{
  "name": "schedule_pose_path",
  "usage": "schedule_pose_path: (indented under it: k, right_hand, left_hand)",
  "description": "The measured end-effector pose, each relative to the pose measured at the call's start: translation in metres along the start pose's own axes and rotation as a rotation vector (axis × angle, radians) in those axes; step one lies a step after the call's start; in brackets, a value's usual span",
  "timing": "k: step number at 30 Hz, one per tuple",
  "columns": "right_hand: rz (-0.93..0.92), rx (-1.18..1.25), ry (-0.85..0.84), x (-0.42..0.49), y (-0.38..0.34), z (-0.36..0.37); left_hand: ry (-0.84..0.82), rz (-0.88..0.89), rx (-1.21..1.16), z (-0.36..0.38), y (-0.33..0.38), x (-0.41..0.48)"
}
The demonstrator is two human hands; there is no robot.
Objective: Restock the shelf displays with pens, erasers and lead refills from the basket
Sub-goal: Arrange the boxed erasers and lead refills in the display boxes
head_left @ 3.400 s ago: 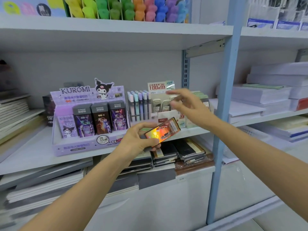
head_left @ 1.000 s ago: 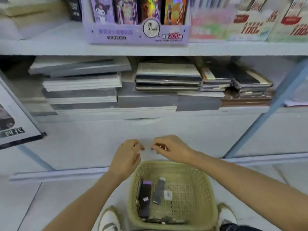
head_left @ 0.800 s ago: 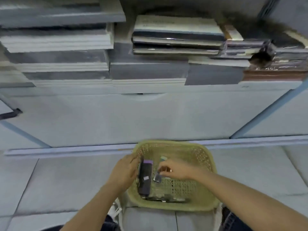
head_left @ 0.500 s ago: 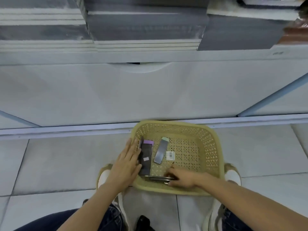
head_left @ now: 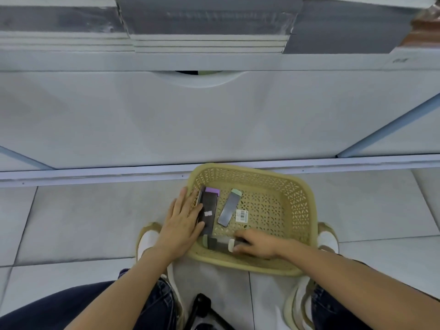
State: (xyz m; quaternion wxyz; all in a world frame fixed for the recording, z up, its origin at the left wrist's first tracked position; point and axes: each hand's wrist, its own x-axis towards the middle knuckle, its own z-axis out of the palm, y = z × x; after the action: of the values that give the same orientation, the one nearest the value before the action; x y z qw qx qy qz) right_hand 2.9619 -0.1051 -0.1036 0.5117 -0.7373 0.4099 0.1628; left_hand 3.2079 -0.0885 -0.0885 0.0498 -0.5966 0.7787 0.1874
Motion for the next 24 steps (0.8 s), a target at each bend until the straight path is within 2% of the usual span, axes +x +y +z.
schedule_pose_path:
  k: [4,6,8,10,12,15,20,22,24]
  right_hand:
    - [-0.019,0.193,0.164,-0.009,-0.009,-0.035]
    - [-0.030,0.389,0.250,-0.015,-0.016,-0.050]
    - [-0.064,0.569,0.322,-0.019,-0.025,-0.061]
    - [-0.123,0.710,0.301,-0.020,-0.034,-0.066]
    - [-0.124,0.808,0.206,-0.019,-0.041,-0.066]
    - [-0.056,0.799,0.193,-0.018,-0.046,-0.063]
    - [-0.078,0.743,0.381,-0.024,-0.046,-0.067]
    - [-0.085,0.724,0.418,-0.026,-0.046,-0.069]
    - [-0.077,0.618,0.458,-0.026,-0.049,-0.067]
  left_hand:
    - [0.313,-0.039,-0.199,-0.013,0.016,0.001]
    - [0.416,-0.154,-0.424,-0.016,0.026,0.005]
    - [0.272,-0.310,-0.993,-0.027,0.042,0.012]
    - [0.059,-0.378,-1.534,-0.036,0.056,0.023]
    - [0.039,-0.348,-1.747,-0.040,0.060,0.030]
    - [0.144,-0.412,-1.803,-0.049,0.060,0.032]
    - [0.305,-0.632,-1.703,-0.048,0.061,0.033]
    - [0.303,-0.647,-1.705,-0.047,0.064,0.033]
    - [0.231,-0.648,-1.659,-0.045,0.071,0.034]
